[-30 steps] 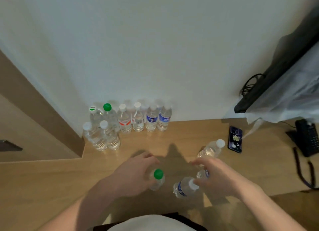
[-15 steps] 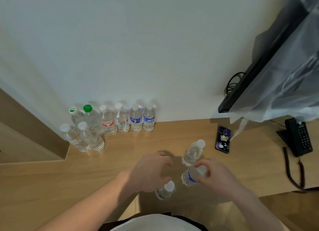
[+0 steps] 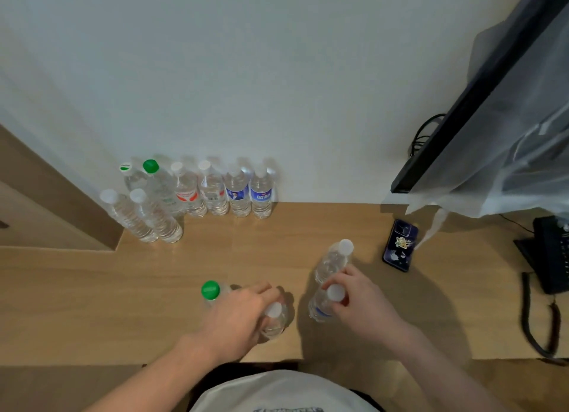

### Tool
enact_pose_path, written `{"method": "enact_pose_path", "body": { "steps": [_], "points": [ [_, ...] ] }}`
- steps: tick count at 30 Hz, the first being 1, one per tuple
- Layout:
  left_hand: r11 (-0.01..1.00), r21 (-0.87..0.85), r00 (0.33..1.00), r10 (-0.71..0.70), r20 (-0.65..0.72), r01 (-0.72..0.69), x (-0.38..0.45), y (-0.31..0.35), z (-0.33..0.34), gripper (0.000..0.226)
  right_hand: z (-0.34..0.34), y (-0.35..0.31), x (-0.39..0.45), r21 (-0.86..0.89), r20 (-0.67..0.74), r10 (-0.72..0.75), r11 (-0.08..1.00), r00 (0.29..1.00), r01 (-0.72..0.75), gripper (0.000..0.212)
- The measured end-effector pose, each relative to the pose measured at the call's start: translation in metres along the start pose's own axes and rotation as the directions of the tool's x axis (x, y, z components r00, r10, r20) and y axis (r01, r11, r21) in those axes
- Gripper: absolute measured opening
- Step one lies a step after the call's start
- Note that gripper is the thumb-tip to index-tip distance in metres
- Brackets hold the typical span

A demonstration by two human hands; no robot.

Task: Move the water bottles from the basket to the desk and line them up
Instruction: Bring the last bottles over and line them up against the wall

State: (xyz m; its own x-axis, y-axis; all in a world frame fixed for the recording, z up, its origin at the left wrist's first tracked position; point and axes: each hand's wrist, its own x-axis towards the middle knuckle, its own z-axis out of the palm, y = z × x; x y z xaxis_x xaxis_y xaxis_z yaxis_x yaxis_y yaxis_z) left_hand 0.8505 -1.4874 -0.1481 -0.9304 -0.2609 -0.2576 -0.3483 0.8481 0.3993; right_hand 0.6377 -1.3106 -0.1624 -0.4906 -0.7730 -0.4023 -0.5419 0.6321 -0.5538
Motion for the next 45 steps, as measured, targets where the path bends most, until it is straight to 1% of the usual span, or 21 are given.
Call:
{"method": "enact_pose_path", "body": {
  "steps": [4, 7, 12, 15, 17, 19, 23, 25, 28, 31, 35, 38, 41, 45],
  "points": [
    [0.993, -0.052, 0.989, -0.111, -0.1, 0.106, 0.002, 0.008, 0.011, 0.027, 0.002, -0.004, 0.003, 0.042, 0.014, -0.036, 0.998, 0.999, 0.035, 0.026],
    [0.982, -0.078, 0.972, -0.182, -0.145, 0.173, 0.007, 0.017, 0.014, 0.027, 0.006, -0.009, 0.002, 0.099, 0.019, -0.048, 0.994, 0.999, 0.046, 0.026],
    [0.982, -0.052, 0.966, -0.187, -0.18, 0.181, 0.023, 0.021, 0.006, 0.028, 0.012, -0.017, 0.004, 0.12, -0.028, -0.103, 0.987, 0.994, 0.106, 0.017],
    [0.971, -0.109, 0.954, -0.231, -0.19, 0.213, 0.025, 0.01, -0.002, 0.031, 0.011, -0.014, 0.007, 0.123, -0.049, -0.112, 0.985, 0.992, 0.118, 0.014],
    [0.961, -0.148, 0.941, -0.261, -0.217, 0.233, 0.022, -0.001, -0.011, 0.031, 0.008, -0.012, 0.006, 0.157, -0.076, -0.107, 0.981, 0.991, 0.118, 0.016],
    [0.949, -0.201, 0.914, -0.294, -0.279, 0.244, 0.018, -0.013, -0.026, 0.031, 0.004, -0.012, 0.007, 0.203, -0.098, -0.1, 0.972, 0.99, 0.118, 0.019],
    [0.918, -0.275, 0.832, -0.38, -0.405, 0.285, 0.015, -0.034, -0.064, 0.035, -0.003, -0.027, 0.016, 0.291, -0.129, -0.118, 0.945, 0.985, 0.151, 0.021],
    [0.907, -0.291, 0.805, -0.408, -0.43, 0.304, 0.014, -0.046, -0.08, 0.033, -0.005, -0.037, 0.024, 0.271, -0.148, -0.139, 0.947, 0.979, 0.175, 0.022],
    [0.888, -0.305, 0.778, -0.452, -0.437, 0.344, 0.016, -0.069, -0.097, 0.029, -0.006, -0.05, 0.036, 0.248, -0.153, -0.173, 0.946, 0.973, 0.207, 0.022],
    [0.878, -0.245, 0.757, -0.478, -0.446, 0.411, 0.025, -0.098, -0.106, 0.03, -0.001, -0.055, 0.046, 0.262, -0.175, -0.224, 0.928, 0.959, 0.265, 0.026],
    [0.847, -0.182, 0.755, -0.529, -0.388, 0.5, 0.036, -0.129, -0.111, 0.04, 0.004, -0.054, 0.061, 0.246, -0.192, -0.28, 0.914, 0.941, 0.323, 0.025],
    [0.831, -0.153, 0.762, -0.552, -0.339, 0.535, 0.045, -0.142, -0.111, 0.045, 0.008, -0.053, 0.071, 0.221, -0.204, -0.314, 0.908, 0.927, 0.356, 0.027],
    [0.81, -0.139, 0.756, -0.582, -0.299, 0.569, 0.053, -0.155, -0.109, 0.045, 0.014, -0.051, 0.078, 0.212, -0.181, -0.328, 0.908, 0.927, 0.362, 0.027],
    [0.79, -0.1, 0.744, -0.605, -0.285, 0.604, 0.06, -0.169, -0.107, 0.036, 0.016, -0.052, 0.084, 0.204, -0.136, -0.316, 0.919, 0.939, 0.338, 0.027]
  ]
}}
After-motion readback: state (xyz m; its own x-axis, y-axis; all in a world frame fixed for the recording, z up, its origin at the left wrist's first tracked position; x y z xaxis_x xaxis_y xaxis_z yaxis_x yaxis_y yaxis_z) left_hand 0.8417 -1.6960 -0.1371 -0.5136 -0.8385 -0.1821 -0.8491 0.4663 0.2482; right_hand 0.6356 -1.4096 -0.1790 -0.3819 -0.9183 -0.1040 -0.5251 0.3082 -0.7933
